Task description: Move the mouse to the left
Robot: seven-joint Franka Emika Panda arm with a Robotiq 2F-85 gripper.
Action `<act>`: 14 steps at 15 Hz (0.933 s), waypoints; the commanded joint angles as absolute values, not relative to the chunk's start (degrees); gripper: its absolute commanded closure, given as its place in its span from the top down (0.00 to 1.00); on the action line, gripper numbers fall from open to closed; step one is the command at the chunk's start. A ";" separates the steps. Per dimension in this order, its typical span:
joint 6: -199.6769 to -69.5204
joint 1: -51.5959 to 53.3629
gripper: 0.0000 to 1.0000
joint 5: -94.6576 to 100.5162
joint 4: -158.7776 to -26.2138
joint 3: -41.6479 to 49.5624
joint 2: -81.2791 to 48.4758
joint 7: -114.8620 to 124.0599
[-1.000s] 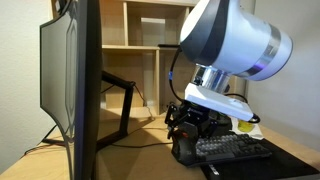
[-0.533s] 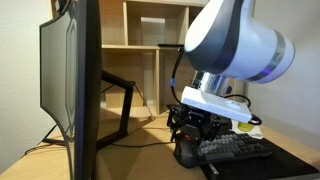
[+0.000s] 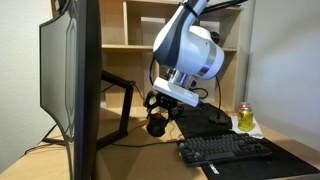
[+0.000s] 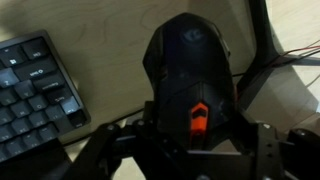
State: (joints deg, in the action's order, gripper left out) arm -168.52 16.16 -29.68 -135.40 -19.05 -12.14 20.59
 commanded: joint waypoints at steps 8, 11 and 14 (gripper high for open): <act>-168.23 18.43 0.50 -21.99 -129.71 -13.02 -25.92 26.37; -166.89 19.60 0.50 -20.84 -128.11 -11.84 -28.64 27.11; -165.07 22.15 0.50 -18.92 -127.01 -9.50 -30.12 28.79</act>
State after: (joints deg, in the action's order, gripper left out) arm -168.09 19.46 -21.18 -128.89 -12.09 -29.09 26.45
